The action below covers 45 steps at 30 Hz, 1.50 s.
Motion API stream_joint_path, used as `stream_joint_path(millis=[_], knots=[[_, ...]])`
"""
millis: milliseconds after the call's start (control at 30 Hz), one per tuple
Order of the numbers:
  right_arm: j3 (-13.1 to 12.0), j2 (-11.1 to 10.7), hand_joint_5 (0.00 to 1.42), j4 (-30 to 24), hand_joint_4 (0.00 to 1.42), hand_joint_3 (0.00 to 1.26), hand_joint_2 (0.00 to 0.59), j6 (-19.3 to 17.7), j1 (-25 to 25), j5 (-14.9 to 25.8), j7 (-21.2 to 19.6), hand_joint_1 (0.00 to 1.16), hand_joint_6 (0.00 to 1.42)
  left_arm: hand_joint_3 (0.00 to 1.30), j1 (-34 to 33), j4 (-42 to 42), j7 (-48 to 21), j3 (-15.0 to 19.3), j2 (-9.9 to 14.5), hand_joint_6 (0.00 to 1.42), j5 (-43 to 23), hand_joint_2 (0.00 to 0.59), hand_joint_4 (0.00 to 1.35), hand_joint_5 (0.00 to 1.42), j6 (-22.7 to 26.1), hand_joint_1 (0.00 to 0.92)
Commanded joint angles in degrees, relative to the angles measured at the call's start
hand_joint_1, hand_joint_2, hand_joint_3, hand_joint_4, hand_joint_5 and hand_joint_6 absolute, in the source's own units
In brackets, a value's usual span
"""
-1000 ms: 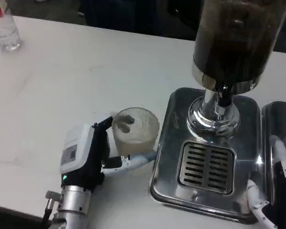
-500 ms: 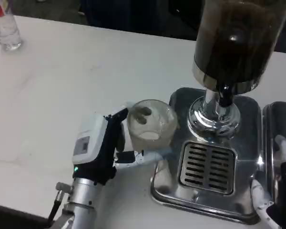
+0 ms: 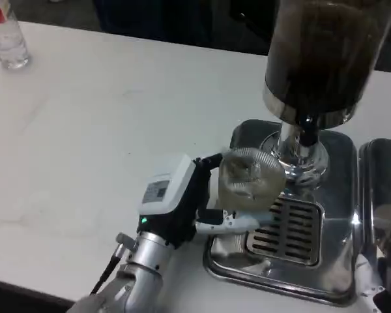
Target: Grasp the cup under the faucet to collect the drink, then remove the cup.
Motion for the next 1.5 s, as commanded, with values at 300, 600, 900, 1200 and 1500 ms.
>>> stream_joint_path(millis=[300,600,900,1200,1500], knots=[[-0.46,0.95,0.0,-0.29,0.0,0.06,0.5,0.36,0.04,-0.26,-1.54,0.17,0.08,0.92,-5.11,2.88,-0.27,-3.96,-5.54,1.39,2.73,0.041,1.11,1.27,3.01,0.594],[-0.4,1.06,0.0,-0.23,0.0,0.06,0.5,0.22,-0.08,-0.01,-1.09,0.17,0.09,0.92,-5.3,4.42,-1.95,-5.52,-5.85,1.37,2.71,0.031,1.1,1.26,4.78,0.6],[-0.51,1.09,0.0,0.15,0.0,0.06,0.5,-0.05,-0.65,0.72,-0.74,0.17,0.11,0.76,-5.24,4.35,-3.73,-5.91,-5.37,1.24,2.43,0.0,0.87,1.08,4.31,0.538],[-0.56,0.5,0.0,0.8,0.0,0.06,0.483,-0.59,-1.49,1.88,-0.24,0.12,0.13,0.44,-4.54,3.95,-5.19,-5.81,-4.2,0.82,2.35,0.052,0.51,0.82,3.09,0.274],[-0.38,-0.13,0.0,1.39,0.0,0.06,0.484,-0.81,-2.17,2.5,-0.02,0.11,0.13,0.33,-4.03,2.99,-2.96,-4.89,-2.67,0.59,1.86,0.017,0.39,0.66,1.65,0.18]])
